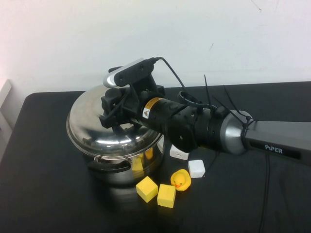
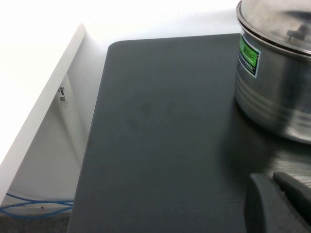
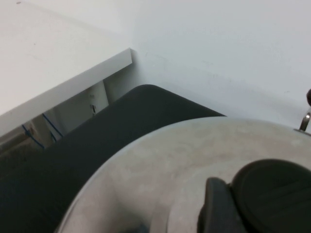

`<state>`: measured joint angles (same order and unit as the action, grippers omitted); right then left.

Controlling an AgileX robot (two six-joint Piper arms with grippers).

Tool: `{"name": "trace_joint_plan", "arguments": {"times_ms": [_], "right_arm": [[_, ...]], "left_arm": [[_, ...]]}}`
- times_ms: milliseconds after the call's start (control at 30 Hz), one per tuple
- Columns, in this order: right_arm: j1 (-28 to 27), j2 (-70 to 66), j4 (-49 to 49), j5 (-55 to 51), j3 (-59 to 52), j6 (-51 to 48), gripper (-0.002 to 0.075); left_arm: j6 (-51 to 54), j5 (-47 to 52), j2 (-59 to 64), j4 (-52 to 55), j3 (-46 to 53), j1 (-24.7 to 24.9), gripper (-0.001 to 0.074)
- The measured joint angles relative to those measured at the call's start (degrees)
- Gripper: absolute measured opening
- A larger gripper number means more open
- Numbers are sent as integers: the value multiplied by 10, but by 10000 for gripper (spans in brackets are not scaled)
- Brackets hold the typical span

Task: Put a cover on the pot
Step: Place the pot lid on the pot

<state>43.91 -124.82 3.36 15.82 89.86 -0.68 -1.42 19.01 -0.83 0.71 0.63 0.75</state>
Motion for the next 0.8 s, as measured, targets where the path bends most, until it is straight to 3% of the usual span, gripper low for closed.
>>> {"name": "trace_joint_plan", "arguments": {"times_ms": [733,800], "right_arm": [[0,5,0,-27,0,-23,356],[0,5,5,-24,0,-20,406]], "left_arm": [[0,0,0,0,0,0,-2],[0,0,0,0,0,0,-2]]}}
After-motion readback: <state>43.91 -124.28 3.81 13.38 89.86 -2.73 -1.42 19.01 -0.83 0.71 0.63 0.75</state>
